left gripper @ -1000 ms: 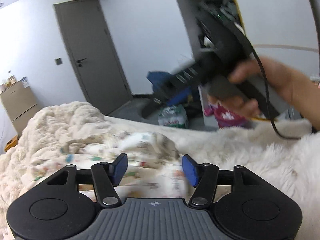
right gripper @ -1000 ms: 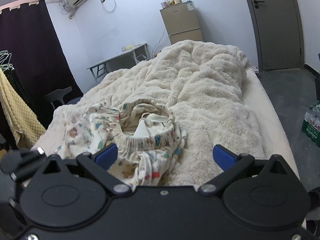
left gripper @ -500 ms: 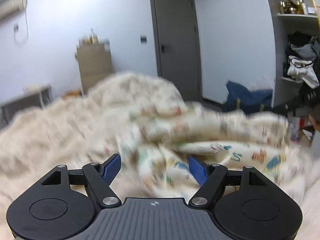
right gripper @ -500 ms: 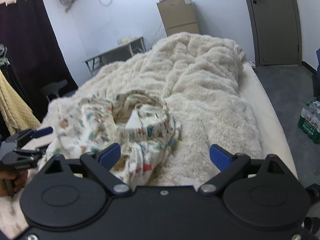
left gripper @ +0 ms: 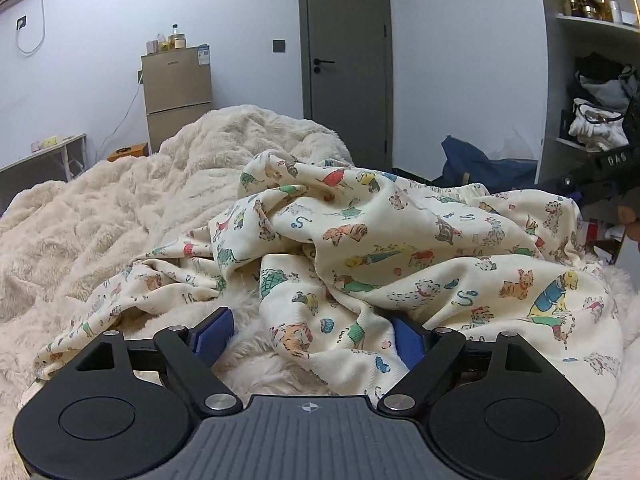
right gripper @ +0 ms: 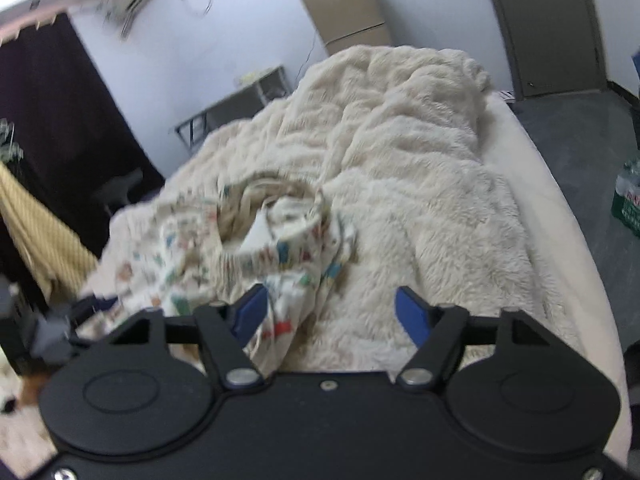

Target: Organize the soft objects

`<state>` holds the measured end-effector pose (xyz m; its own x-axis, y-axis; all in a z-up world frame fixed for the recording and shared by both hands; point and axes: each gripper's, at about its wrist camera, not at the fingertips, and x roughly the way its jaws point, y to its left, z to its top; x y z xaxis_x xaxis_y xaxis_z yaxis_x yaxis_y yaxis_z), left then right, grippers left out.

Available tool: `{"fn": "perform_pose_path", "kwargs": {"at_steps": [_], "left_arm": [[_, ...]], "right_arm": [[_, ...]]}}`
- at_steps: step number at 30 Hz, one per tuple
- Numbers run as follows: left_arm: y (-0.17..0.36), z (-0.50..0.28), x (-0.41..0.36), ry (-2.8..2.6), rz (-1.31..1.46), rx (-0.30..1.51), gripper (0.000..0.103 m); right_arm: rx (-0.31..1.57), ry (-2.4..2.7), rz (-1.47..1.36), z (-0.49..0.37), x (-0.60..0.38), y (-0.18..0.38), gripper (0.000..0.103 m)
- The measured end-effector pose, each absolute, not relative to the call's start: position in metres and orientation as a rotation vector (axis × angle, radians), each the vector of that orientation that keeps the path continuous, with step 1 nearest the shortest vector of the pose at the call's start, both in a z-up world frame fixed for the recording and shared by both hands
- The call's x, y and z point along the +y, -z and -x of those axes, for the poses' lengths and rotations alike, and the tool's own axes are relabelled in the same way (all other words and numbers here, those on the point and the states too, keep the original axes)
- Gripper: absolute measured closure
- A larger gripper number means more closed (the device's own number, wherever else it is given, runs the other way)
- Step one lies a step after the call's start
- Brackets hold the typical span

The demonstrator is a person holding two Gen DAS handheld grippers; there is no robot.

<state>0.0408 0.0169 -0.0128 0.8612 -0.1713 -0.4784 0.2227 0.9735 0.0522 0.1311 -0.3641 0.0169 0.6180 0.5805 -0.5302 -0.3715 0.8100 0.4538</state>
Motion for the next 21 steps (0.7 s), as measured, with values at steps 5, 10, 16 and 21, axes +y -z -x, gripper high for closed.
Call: {"fn": "perform_pose_path", "kwargs": {"at_steps": [5,10,16,21], "left_arm": [[0.014,-0.045,0.018,0.207,-0.105,0.494,0.023],[0.014,-0.046,0.019,0.209,-0.101,0.498,0.022],[0.014,-0.046,0.020,0.211,-0.097,0.499,0.022],[0.014,-0.045,0.020,0.213,-0.092,0.502,0.021]], "right_arm": [[0.741,-0.594,-0.372,-0.139,-0.364,-0.009,0.035],[0.668,-0.587,-0.217,-0.130,-0.337,-0.026,0.031],[0.637,-0.711,0.019,-0.135,-0.275,-0.066,0.042],[0.748,-0.755,0.220,-0.147,-0.231,-0.060,0.059]]}}
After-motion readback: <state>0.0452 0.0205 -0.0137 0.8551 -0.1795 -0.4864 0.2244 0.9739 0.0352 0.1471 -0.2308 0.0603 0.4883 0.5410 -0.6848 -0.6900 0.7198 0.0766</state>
